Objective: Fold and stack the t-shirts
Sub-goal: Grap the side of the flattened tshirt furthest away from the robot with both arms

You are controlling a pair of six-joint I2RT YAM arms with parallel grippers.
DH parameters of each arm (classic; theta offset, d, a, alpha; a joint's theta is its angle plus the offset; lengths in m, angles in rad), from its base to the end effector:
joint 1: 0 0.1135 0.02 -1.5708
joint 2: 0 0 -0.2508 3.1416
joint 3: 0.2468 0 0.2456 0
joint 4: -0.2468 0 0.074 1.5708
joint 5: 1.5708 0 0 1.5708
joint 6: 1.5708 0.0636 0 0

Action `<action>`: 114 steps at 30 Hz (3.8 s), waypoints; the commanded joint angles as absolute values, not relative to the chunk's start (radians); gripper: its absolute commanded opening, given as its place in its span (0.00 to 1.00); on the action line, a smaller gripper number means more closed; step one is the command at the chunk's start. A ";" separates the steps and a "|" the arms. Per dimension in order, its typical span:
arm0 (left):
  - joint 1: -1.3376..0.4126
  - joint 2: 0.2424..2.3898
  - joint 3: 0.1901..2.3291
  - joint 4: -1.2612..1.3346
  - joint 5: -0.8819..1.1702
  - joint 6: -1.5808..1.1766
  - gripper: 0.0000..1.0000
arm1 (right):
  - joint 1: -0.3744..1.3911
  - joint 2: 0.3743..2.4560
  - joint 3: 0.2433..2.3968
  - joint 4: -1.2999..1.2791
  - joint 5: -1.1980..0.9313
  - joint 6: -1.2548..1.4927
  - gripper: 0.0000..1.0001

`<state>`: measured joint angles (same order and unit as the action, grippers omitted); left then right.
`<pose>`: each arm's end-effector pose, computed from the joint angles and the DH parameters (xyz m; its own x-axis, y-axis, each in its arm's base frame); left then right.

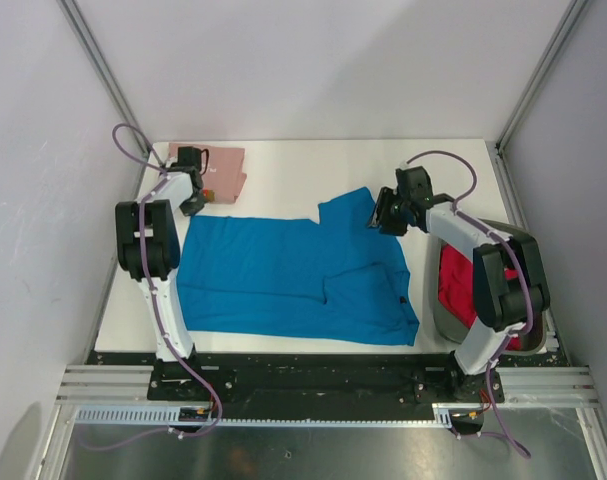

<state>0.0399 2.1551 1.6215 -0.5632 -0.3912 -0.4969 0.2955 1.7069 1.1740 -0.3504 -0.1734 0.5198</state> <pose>0.4532 0.0424 0.1351 -0.6811 -0.4682 -0.5630 -0.6091 0.7890 0.0806 0.3569 0.1201 0.1871 -0.8362 0.2569 -0.4846 0.0274 0.9020 0.4309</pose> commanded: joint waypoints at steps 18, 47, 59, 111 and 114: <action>0.040 2.133 1.657 -0.552 -0.415 -0.464 0.00 | 0.238 2.224 1.740 -0.361 -0.008 0.387 0.49; 0.039 2.124 1.656 -0.550 -0.393 -0.472 0.00 | 0.292 2.399 1.986 -0.510 0.064 0.375 0.26; 0.042 2.123 1.679 -0.543 -0.384 -0.463 0.00 | 0.284 2.304 2.056 -0.577 0.096 0.366 0.00; 0.132 1.882 1.413 -0.351 -0.109 -0.480 0.00 | 0.290 1.692 1.431 -0.505 0.035 0.493 0.00; 0.137 1.840 1.357 -0.351 -0.121 -0.489 0.00 | 0.324 1.604 1.357 -0.513 0.058 0.495 0.00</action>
<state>0.1246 1.9472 1.4117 -0.3756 -0.1047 -0.4919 0.2779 1.7393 1.4216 -0.5407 0.0391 0.4690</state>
